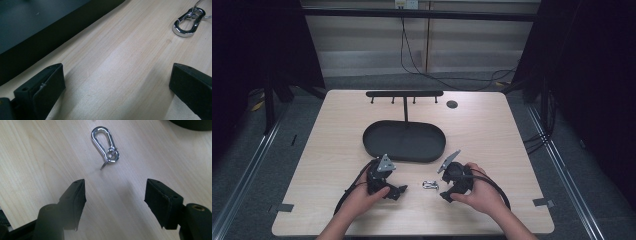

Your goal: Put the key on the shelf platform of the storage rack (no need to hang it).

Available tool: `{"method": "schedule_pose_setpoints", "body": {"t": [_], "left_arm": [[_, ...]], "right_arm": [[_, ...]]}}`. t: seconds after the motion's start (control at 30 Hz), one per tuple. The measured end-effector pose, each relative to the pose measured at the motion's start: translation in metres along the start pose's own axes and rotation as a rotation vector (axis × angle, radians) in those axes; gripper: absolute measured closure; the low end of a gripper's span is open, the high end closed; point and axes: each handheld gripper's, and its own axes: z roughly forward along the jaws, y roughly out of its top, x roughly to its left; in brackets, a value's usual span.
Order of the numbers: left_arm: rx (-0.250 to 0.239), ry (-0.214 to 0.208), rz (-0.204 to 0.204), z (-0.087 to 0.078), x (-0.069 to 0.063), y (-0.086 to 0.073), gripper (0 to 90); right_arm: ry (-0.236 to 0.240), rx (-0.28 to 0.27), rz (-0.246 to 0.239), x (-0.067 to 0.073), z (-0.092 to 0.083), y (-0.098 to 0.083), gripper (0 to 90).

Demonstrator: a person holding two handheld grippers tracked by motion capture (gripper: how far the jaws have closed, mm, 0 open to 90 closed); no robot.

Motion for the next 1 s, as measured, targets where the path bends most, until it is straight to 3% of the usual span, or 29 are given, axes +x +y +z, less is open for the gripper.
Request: {"method": "schedule_pose_setpoints", "body": {"t": [0.27, 0.57, 0.87, 0.97, 1.0], "left_arm": [[-0.001, 0.000, 0.000, 0.000, 0.000, 0.000, 0.0], [0.000, -0.001, 0.001, 0.000, 0.000, 0.000, 0.0], [-0.001, -0.001, 0.002, 0.000, 0.000, 0.000, 0.0], [0.000, 0.000, 0.002, 0.000, 0.000, 0.000, 0.0], [0.001, -0.003, 0.002, 0.000, 0.000, 0.000, 0.0]], "right_arm": [[0.006, 0.046, -0.043, -0.001, 0.004, 0.020, 35.6], [0.026, 0.118, -0.113, -0.002, 0.025, 0.045, 41.8], [0.063, 0.158, -0.144, -0.006, 0.041, 0.055, 50.1], [0.084, 0.152, -0.138, -0.008, 0.042, 0.058, 56.5], [0.092, 0.154, -0.139, -0.007, 0.041, 0.060, 68.8]]}}
